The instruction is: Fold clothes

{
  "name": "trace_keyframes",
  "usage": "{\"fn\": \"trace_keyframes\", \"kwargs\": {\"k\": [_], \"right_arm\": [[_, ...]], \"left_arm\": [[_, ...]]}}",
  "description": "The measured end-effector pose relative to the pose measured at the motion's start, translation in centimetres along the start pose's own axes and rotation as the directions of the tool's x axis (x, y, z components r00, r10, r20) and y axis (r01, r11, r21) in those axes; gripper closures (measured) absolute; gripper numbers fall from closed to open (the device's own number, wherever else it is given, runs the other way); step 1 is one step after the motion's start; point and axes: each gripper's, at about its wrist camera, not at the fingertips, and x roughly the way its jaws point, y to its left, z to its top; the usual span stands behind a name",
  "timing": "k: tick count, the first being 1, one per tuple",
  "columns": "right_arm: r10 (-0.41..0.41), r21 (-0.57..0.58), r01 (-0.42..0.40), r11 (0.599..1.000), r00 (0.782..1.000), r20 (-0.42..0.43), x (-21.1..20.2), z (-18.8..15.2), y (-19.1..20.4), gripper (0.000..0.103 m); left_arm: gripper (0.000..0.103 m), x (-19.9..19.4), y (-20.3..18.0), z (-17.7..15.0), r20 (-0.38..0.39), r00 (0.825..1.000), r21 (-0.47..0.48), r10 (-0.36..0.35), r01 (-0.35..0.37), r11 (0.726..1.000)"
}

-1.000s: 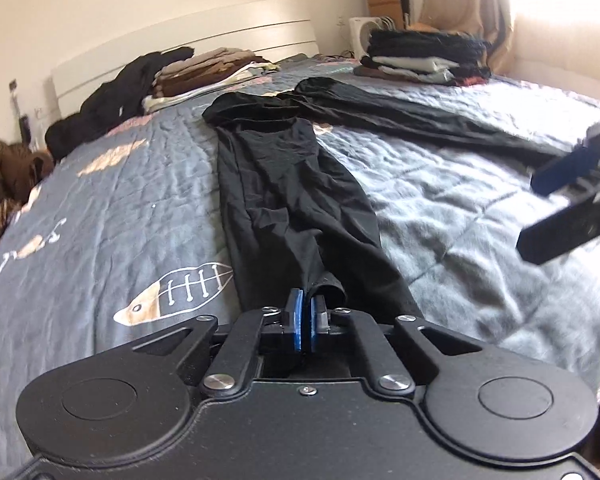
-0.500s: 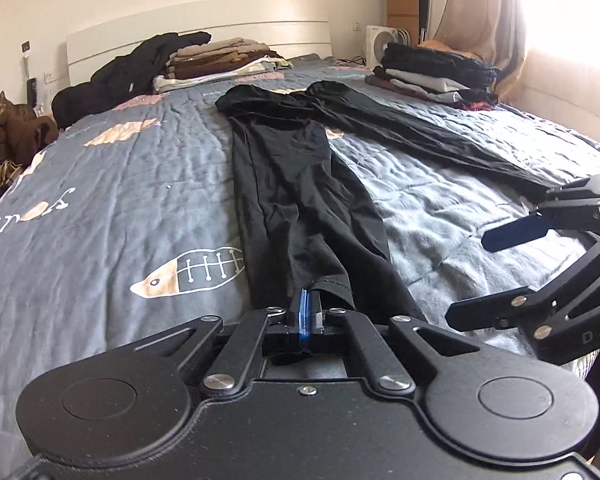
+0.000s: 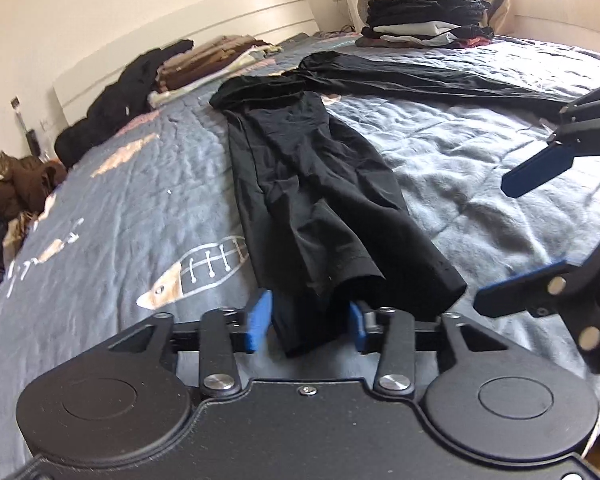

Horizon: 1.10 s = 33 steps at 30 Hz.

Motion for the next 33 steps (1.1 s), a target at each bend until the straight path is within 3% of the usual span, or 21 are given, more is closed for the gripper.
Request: {"fn": "trace_keyframes", "kwargs": {"k": [1, 2, 4, 7, 14, 19, 28, 33], "right_arm": [[0.001, 0.001, -0.001, 1.000, 1.000, 0.000, 0.1, 0.0, 0.0, 0.021], [0.001, 0.001, -0.001, 1.000, 1.000, 0.001, 0.1, -0.1, -0.1, 0.021], [-0.001, 0.005, 0.001, 1.000, 1.000, 0.005, 0.1, -0.1, -0.1, 0.021], [-0.003, 0.009, 0.002, 1.000, 1.000, 0.015, 0.1, 0.0, -0.3, 0.021], [0.002, -0.067, 0.000, 0.998, 1.000, 0.029, 0.5, 0.1, 0.8, 0.021], [-0.009, -0.154, 0.016, 0.988, 0.999, 0.046, 1.1, 0.1, 2.2, 0.021], [-0.096, -0.343, 0.113, 0.933, 0.993, 0.066, 2.2, -0.4, 2.9, 0.024], [-0.081, -0.322, 0.108, 0.941, 0.992, 0.095, 1.8, -0.1, 2.5, 0.024]], "left_arm": [[0.060, 0.2, 0.0, 0.0, 0.000, 1.000, -0.010, -0.006, 0.006, 1.000], [0.067, 0.5, 0.1, 0.1, 0.000, 1.000, -0.023, -0.010, 0.010, 1.000], [0.091, 0.9, 0.5, 0.2, -0.018, 0.999, -0.062, -0.028, 0.027, 0.998], [0.098, 0.9, 1.3, 0.4, -0.027, 0.999, -0.109, -0.043, 0.039, 0.993], [0.100, -0.9, 3.9, 1.0, 0.024, 0.996, -0.261, -0.088, 0.091, 0.961], [0.100, -0.6, 4.0, 1.0, 0.004, 0.996, -0.259, -0.091, 0.089, 0.962], [0.100, -0.3, 4.1, 0.9, -0.001, 0.995, -0.260, -0.097, 0.093, 0.961], [0.100, 0.0, 3.8, 0.8, -0.011, 0.995, -0.250, -0.096, 0.091, 0.964]]}}
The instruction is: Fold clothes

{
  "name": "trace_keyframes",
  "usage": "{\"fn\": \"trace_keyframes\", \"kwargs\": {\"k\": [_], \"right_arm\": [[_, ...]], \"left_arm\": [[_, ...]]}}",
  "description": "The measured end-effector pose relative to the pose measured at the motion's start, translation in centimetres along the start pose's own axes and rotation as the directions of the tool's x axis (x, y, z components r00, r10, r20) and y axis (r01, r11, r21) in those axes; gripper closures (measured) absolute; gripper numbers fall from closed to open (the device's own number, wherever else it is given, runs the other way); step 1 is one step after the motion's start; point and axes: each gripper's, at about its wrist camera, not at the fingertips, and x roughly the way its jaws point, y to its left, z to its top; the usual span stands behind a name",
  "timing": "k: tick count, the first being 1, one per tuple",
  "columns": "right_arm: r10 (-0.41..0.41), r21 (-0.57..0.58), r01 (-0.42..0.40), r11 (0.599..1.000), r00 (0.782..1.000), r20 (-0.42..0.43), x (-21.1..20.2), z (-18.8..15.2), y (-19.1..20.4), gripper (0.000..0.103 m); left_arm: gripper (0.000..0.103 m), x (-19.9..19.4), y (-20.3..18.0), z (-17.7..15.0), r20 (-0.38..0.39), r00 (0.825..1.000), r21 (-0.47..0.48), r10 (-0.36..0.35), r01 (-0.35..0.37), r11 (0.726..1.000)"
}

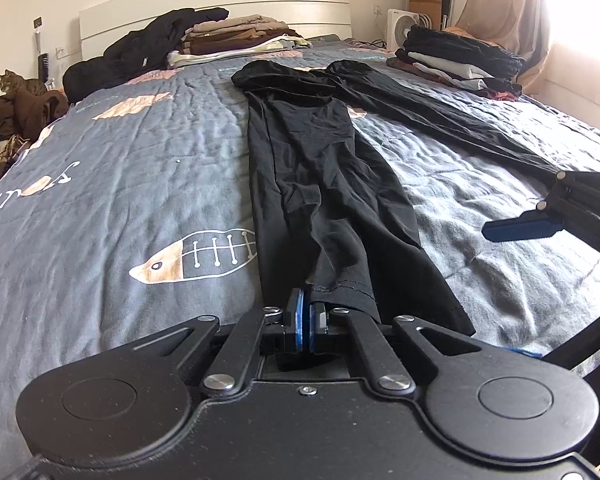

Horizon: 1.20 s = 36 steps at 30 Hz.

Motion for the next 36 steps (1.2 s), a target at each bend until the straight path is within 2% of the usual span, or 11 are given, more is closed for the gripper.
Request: {"fn": "trace_keyframes", "kwargs": {"k": [5, 11, 15, 22, 36], "right_arm": [[0.008, 0.026, -0.008, 1.000, 1.000, 0.017, 0.3, 0.5, 0.1, 0.024], [0.104, 0.080, -0.106, 0.991, 0.994, 0.033, -0.2, 0.8, 0.0, 0.024], [0.046, 0.026, -0.045, 0.999, 0.999, -0.005, 0.9, 0.8, 0.9, 0.024], [0.034, -0.037, -0.034, 0.999, 0.999, 0.000, -0.1, 0.0, 0.5, 0.024], [0.013, -0.015, -0.013, 1.000, 1.000, 0.013, 0.2, 0.0, -0.2, 0.024]], "left_arm": [[0.100, 0.1, -0.1, 0.0, -0.004, 1.000, 0.000, 0.000, 0.000, 1.000], [0.100, 0.0, 0.2, 0.1, -0.001, 1.000, -0.016, 0.002, -0.002, 1.000], [0.100, 0.3, 0.0, 0.0, -0.011, 1.000, 0.001, 0.007, -0.007, 1.000], [0.100, 0.2, 0.3, -0.1, -0.014, 1.000, -0.010, 0.003, -0.003, 1.000], [0.100, 0.5, -0.1, -0.2, -0.022, 1.000, 0.004, 0.005, -0.005, 1.000]]}}
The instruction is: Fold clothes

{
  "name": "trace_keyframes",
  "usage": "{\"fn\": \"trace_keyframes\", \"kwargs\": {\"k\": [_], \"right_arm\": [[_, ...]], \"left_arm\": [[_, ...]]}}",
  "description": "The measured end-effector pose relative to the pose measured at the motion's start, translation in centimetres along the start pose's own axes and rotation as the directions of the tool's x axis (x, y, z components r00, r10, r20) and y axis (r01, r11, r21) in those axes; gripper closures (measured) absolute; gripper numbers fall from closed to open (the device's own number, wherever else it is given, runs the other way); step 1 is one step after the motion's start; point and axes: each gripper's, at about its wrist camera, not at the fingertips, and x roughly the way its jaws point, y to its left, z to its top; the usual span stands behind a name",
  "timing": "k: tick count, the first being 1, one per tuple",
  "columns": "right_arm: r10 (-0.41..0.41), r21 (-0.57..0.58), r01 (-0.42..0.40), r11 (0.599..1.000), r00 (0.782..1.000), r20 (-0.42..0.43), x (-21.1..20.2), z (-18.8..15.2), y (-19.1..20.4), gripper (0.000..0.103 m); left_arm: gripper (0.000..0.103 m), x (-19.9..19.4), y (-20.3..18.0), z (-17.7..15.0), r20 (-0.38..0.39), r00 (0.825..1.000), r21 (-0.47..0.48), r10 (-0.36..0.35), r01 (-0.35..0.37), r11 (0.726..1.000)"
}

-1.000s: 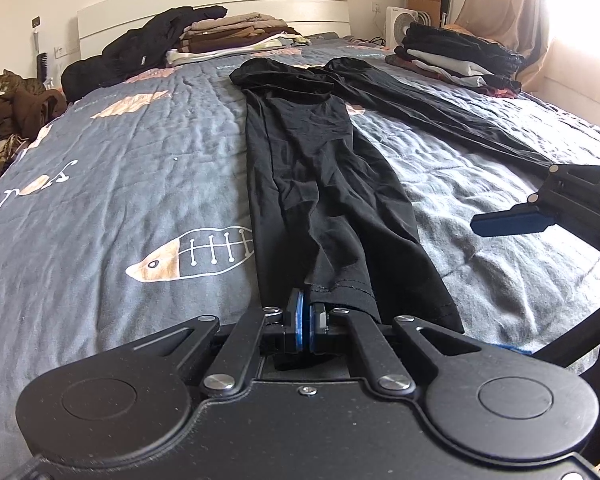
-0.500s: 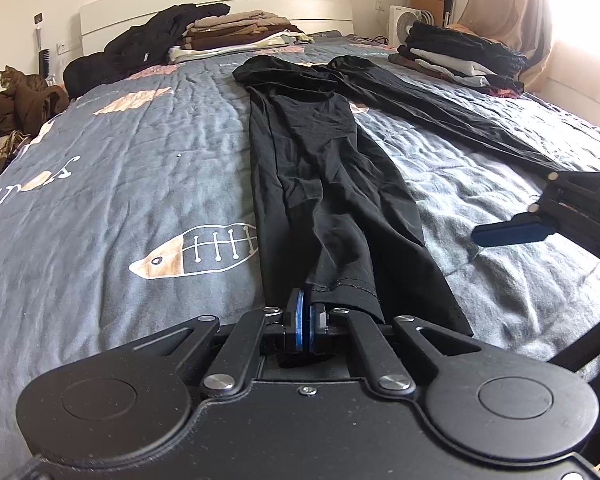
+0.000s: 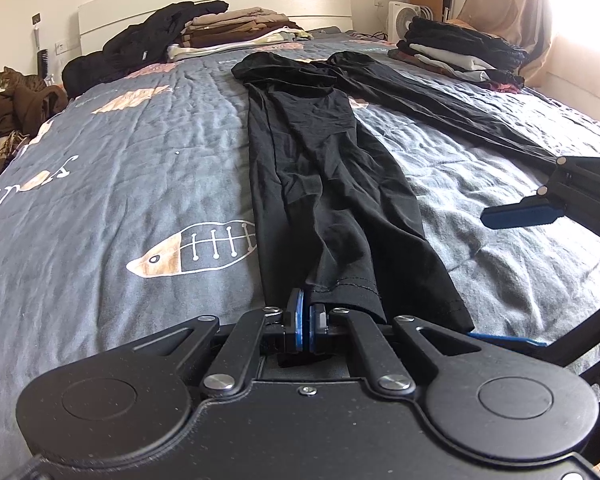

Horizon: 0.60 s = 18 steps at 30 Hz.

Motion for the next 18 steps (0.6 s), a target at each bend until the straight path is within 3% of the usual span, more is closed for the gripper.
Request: {"fn": "trace_keyframes", "kwargs": {"k": [5, 8, 10, 13, 18], "right_arm": [[-0.010, -0.031, 0.011, 0.999, 1.000, 0.013, 0.3, 0.1, 0.3, 0.032], [0.012, -0.037, -0.011, 0.999, 1.000, 0.017, 0.6, 0.4, 0.6, 0.054], [0.031, -0.029, -0.031, 0.999, 0.999, 0.019, 0.8, 0.6, 0.8, 0.077], [0.064, -0.013, -0.064, 0.998, 0.998, -0.011, 1.2, 0.8, 1.0, 0.094], [0.142, 0.112, -0.139, 0.984, 0.990, -0.021, 0.3, 0.6, -0.6, 0.100]], "left_arm": [[0.100, 0.1, 0.1, 0.0, -0.001, 1.000, -0.004, 0.003, -0.003, 1.000], [0.100, 0.1, 0.1, 0.1, -0.002, 1.000, -0.005, 0.003, -0.003, 1.000], [0.100, 0.1, 0.0, 0.1, -0.002, 1.000, -0.004, 0.003, -0.003, 1.000], [0.100, 0.1, 0.1, 0.1, -0.003, 1.000, -0.009, 0.004, -0.004, 1.000], [0.100, -0.1, 0.2, 0.1, -0.001, 1.000, -0.007, 0.001, -0.001, 1.000]]}}
